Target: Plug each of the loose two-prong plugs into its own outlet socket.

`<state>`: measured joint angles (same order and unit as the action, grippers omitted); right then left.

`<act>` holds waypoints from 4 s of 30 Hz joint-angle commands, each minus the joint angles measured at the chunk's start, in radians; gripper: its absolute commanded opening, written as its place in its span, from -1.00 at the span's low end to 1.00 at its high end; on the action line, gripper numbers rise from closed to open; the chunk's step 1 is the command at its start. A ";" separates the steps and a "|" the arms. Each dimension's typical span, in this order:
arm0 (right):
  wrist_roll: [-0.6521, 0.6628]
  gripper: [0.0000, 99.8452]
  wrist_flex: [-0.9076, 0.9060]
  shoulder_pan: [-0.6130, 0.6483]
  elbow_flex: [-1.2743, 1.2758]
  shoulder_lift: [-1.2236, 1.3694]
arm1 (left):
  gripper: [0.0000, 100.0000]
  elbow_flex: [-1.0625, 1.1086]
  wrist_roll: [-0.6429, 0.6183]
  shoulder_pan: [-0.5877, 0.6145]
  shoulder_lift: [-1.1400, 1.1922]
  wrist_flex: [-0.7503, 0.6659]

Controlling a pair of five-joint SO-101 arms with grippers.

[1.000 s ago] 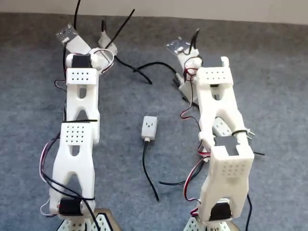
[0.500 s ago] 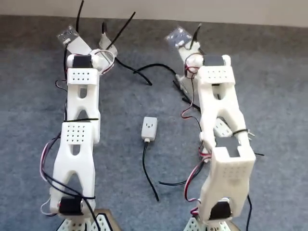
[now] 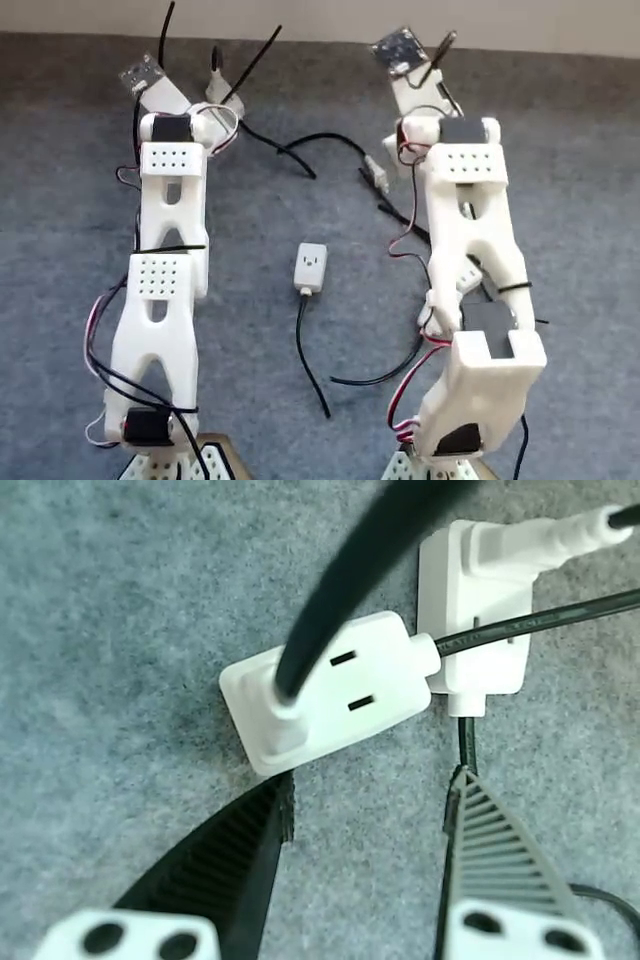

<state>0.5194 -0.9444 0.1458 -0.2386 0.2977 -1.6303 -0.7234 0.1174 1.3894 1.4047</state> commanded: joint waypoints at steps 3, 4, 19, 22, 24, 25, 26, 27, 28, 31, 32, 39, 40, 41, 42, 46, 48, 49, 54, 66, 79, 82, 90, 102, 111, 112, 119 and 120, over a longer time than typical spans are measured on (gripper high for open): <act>-0.012 -0.55 0.346 -0.012 0.058 0.090 | -0.50 -0.033 0.000 0.015 -0.010 -0.011; -0.012 -0.55 0.371 -0.007 0.056 0.110 | -0.50 -0.033 0.000 0.015 -0.010 -0.012; -0.100 -0.55 0.418 -0.094 0.054 0.239 | -0.50 -0.031 0.000 0.010 -0.010 -0.029; -0.101 -0.55 0.447 -0.094 0.024 0.323 | -0.50 -0.031 0.000 0.012 -0.010 -0.026; -0.103 -0.55 0.458 -0.094 -0.025 0.380 | -0.50 -0.031 0.000 0.013 -0.010 -0.023; -0.103 -0.55 0.458 -0.093 -0.053 0.410 | -0.50 -0.031 0.000 0.013 -0.010 -0.023; -0.103 -0.55 0.458 -0.087 -0.082 0.432 | -0.50 -0.031 0.000 0.013 -0.010 -0.023; -0.103 -0.55 0.456 -0.081 -0.108 0.456 | -0.50 -0.031 0.000 0.013 -0.010 -0.023; -0.103 -0.55 0.456 -0.073 -0.128 0.473 | -0.50 -0.031 0.000 0.013 -0.010 -0.025; -0.103 -0.55 0.455 -0.054 -0.160 0.487 | -0.50 -0.031 0.000 0.013 -0.010 -0.026; -0.103 -0.55 0.455 -0.051 -0.160 0.487 | -0.50 -0.031 0.000 0.013 -0.010 -0.026; -0.138 -0.55 0.344 -0.028 -0.171 0.487 | -0.50 -0.031 0.000 0.010 -0.010 -0.029; -0.147 -0.55 0.334 -0.030 -0.173 0.484 | -0.50 -0.031 0.000 0.010 -0.010 -0.029; -0.152 -0.55 0.326 -0.031 -0.173 0.478 | -0.50 -0.031 0.000 0.010 -0.010 -0.029; -0.155 -0.55 0.318 -0.031 -0.173 0.466 | -0.50 -0.031 0.000 0.010 -0.010 -0.029; -0.187 -0.55 0.248 -0.033 -0.171 0.406 | -0.50 -0.031 0.000 0.010 -0.010 -0.031; -0.236 -0.55 0.205 -0.058 -0.171 0.360 | -0.50 -0.031 0.000 0.012 -0.010 -0.031; -0.267 -0.55 0.186 -0.074 -0.171 0.331 | -0.50 -0.031 0.002 0.012 -0.010 -0.031; -0.414 -0.55 0.048 -0.160 -0.171 0.159 | -0.50 -0.031 0.002 0.007 -0.005 -0.054; -0.440 -0.55 -0.263 -0.272 -0.165 -0.093 | -0.49 -0.035 0.000 -0.150 0.028 -0.377; -0.440 -0.55 -0.444 -0.535 -0.157 -0.090 | -0.50 0.053 0.190 -0.291 0.093 -0.559; -0.436 -0.55 -0.476 -0.558 -0.105 -0.085 | -0.50 0.088 0.190 -0.272 0.093 -0.542; -0.434 -0.55 -0.467 -0.608 0.070 -0.082 | -0.50 0.091 0.192 -0.222 0.091 -0.336; -0.433 -0.55 -0.475 -0.619 0.091 -0.082 | -0.49 0.091 0.276 -0.199 -0.065 0.124; -0.433 -0.55 -0.467 -0.608 0.091 -0.082 | -0.50 0.091 0.466 -0.202 -0.280 0.104; -0.433 -0.55 -0.467 -0.608 0.091 -0.082 | -0.50 0.091 0.466 -0.200 -0.288 0.051; -0.433 -0.55 -0.467 -0.608 0.091 -0.071 | -0.50 0.099 0.333 -0.202 -0.091 -0.381; -0.433 -0.55 -0.467 -0.608 0.091 -0.059 | -0.50 0.093 0.331 -0.200 -0.036 -0.430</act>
<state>0.0898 -1.4124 -0.4603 -0.1404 0.2670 -1.5259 -0.3506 -0.0913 1.2283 1.1976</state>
